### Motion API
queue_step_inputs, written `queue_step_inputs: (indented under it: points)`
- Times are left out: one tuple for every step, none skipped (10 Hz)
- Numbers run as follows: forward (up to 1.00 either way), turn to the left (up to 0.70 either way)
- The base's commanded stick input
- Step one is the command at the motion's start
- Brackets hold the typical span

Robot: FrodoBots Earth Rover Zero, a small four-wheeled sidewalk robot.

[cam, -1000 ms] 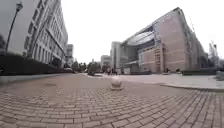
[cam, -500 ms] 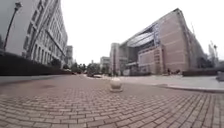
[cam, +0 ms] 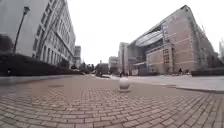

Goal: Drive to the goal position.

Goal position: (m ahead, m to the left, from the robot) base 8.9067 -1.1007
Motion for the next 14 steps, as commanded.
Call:
queue_step_inputs:
  points:
    - [0.0, 0.7]
    - [0.0, 0.7]
    - [0.0, 0.7]
    - [0.0, 0.7]
    - [0.0, 0.7]
    - [0.0, 0.7]
    - [0.6, 0.22]
    - [0.7, 0.0]
    - [0.7, 0.0]
    - [0.7, 0.0]
    - [0.7, 0.0]
    - [0.7, 0.0]
    - [0.7, 0.0]
    - [0.7, 0.0]
